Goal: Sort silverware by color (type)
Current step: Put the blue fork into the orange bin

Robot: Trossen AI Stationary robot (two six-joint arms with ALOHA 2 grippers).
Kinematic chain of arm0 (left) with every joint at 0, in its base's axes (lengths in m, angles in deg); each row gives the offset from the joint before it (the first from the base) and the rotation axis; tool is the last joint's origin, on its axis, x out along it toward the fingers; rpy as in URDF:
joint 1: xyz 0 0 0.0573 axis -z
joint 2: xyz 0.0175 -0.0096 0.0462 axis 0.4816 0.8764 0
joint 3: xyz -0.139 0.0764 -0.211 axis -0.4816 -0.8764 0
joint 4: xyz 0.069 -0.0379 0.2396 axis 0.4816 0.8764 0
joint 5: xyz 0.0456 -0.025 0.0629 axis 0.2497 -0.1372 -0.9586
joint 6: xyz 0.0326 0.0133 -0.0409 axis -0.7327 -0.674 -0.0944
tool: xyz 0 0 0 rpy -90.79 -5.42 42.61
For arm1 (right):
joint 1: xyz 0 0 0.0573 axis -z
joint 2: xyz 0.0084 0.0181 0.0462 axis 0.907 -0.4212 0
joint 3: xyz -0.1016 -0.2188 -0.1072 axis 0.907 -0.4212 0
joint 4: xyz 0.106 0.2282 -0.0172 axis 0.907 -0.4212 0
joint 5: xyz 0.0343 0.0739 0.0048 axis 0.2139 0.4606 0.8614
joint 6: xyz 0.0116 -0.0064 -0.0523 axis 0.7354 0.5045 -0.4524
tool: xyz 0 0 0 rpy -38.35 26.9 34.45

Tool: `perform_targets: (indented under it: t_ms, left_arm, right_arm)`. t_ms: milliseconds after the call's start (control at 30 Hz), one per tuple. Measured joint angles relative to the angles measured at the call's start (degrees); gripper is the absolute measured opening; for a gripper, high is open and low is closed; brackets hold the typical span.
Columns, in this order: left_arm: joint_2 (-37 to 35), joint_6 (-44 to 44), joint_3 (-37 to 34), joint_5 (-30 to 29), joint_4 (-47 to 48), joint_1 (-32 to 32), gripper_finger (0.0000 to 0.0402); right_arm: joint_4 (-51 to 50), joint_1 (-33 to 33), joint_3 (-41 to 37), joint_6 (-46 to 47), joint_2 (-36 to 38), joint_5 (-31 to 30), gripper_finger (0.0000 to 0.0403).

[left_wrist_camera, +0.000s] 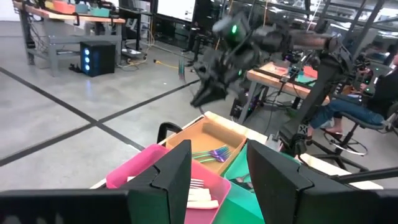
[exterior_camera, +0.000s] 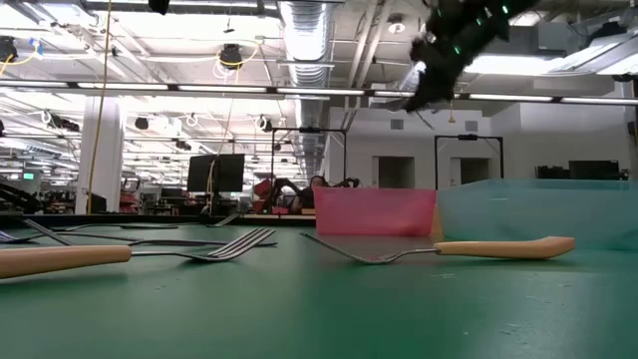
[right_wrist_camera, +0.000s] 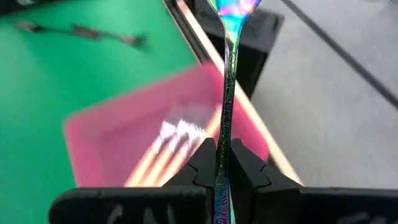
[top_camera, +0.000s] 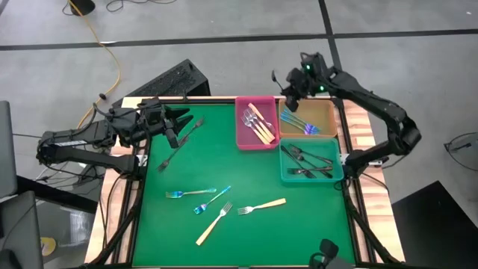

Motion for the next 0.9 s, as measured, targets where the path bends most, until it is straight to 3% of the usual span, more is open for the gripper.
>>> perform_targets:
  t_ms: [167, 367, 600, 900]
  left_arm:
    - [0.0, 0.0, 0.0, -0.9, 0.0, 0.0, 0.0140]
    - [0.0, 0.3, 0.0, -1.8, 0.1, 0.0, 0.0140]
    - [0.0, 0.6, 0.0, -2.6, 0.3, 0.0, 0.0140]
    - [0.0, 1.0, 0.0, -3.6, 0.6, 0.0, 0.0140]
  right_arm:
    - [3.2, 4.9, -10.0, -0.2, 1.2, -3.6, 0.0040]
    - [0.0, 10.0, -13.7, 0.0, -2.1, -9.4, 0.0040]
    - [-3.7, 10.9, -14.6, -0.8, -7.1, -12.3, 0.0040]
    - [-1.6, 10.9, -23.4, -3.4, -5.4, -18.0, 0.0040]
